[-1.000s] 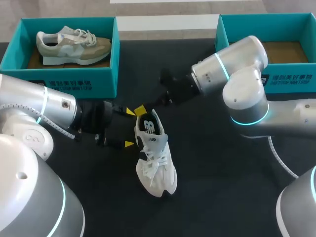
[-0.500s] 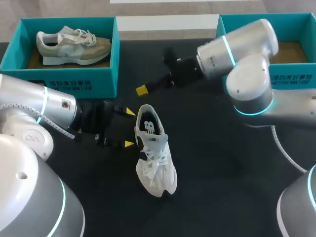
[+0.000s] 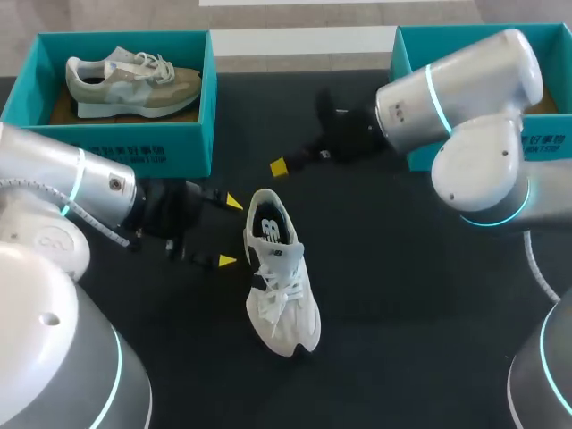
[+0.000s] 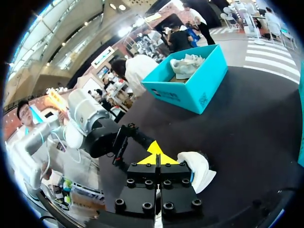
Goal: Take the shoe out of the shoebox, open the shoe tongue, remove and reinsert the insole, then place the shoe into the shoebox
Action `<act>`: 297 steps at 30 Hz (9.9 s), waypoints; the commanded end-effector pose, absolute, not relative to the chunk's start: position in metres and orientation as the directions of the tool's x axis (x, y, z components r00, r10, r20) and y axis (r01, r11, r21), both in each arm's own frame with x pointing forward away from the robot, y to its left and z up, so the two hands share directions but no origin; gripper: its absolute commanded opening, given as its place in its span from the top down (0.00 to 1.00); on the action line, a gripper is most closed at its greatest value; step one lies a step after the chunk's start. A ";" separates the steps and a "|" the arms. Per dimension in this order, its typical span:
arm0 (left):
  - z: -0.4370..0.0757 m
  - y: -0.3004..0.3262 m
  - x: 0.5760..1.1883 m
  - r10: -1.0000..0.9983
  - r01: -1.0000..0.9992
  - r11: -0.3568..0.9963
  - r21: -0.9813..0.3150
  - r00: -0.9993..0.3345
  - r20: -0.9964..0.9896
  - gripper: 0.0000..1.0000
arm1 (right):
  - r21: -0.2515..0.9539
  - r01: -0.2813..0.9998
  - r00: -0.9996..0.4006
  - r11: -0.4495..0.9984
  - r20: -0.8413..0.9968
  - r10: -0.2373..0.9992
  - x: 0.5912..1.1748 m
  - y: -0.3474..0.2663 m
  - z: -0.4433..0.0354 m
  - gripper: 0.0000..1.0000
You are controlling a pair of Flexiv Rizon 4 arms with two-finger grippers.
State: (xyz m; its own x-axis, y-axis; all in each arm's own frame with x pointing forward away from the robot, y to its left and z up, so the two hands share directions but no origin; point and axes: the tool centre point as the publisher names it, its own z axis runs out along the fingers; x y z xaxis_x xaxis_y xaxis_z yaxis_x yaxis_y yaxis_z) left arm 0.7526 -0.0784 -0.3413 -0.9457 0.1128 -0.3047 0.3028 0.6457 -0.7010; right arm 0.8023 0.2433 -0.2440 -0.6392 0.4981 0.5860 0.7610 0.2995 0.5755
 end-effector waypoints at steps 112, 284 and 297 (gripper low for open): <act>-0.273 0.026 0.769 0.155 0.360 0.628 -0.690 -0.927 -0.342 0.00 | 0.134 0.958 -0.248 0.256 -0.071 0.966 0.757 0.242 -0.390 1.00; -0.273 0.026 0.769 0.155 0.360 0.628 -0.690 -0.927 -0.342 0.00 | -0.187 0.980 -0.069 0.064 -0.025 0.997 0.676 0.244 -0.306 0.58; -0.273 0.026 0.769 0.155 0.360 0.628 -0.690 -0.927 -0.342 0.00 | -0.162 0.979 -0.123 0.123 0.007 0.992 0.708 0.241 -0.319 0.70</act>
State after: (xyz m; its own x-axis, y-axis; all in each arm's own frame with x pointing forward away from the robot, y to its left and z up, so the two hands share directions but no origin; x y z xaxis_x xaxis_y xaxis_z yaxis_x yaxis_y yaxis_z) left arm 0.7695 0.0257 -0.2732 -0.9265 0.1536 -0.3434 0.3601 0.6262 -0.6915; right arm 0.7021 0.2418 -0.3104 -0.1166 0.9932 -0.0002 0.9829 0.1154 -0.1432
